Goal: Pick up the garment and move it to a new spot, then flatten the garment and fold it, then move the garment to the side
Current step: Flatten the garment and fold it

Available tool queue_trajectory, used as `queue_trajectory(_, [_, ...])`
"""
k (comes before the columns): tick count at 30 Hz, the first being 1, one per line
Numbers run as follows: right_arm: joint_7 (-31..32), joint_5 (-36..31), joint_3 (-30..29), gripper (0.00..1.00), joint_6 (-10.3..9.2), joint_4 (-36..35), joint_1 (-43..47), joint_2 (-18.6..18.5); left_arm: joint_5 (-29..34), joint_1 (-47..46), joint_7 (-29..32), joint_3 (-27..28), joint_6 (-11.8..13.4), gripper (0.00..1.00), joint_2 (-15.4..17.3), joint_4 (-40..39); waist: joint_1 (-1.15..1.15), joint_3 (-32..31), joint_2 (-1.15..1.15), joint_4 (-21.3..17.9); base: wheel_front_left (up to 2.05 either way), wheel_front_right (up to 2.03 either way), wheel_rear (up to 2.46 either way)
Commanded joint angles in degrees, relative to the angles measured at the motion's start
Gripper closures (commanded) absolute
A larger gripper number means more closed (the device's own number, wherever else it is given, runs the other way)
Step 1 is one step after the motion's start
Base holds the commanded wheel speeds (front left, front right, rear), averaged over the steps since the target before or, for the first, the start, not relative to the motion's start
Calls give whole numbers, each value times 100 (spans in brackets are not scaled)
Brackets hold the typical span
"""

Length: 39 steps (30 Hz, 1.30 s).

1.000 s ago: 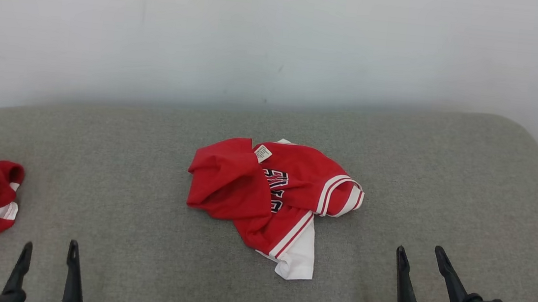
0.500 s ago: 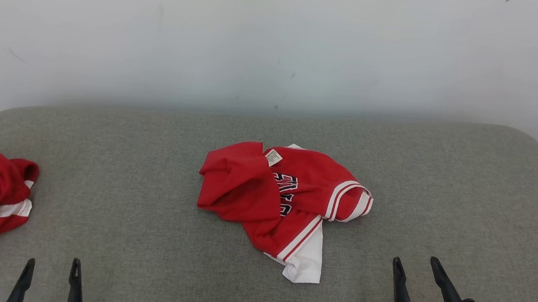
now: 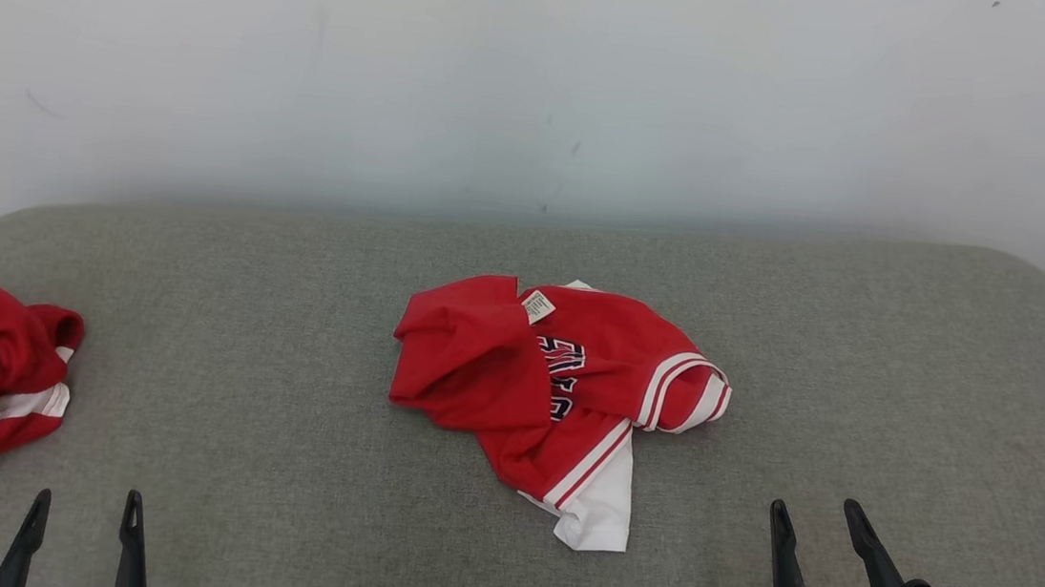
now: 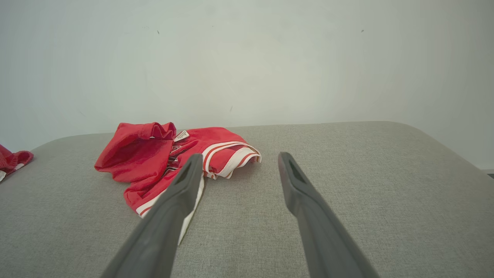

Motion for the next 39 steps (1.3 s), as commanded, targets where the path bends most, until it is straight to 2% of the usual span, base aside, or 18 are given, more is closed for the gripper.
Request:
queue_trajectory(1, [11,-55,-7,0,20,-18,57,13,74,13,-24,-11,35,0,33,18,0,0,0,9,0,0,0])
queue_trajectory(20, [150,-95,-3,0,20,-92,54,13,3,-54,62,-105,107,0,24,-46,0,15,0,7,0,0,0])
queue_trajectory(39, [156,-3,26,0,20,-42,50,13,-261,32,-70,44,227,0,-102,-82,0,-18,0,-12,0,0,0])
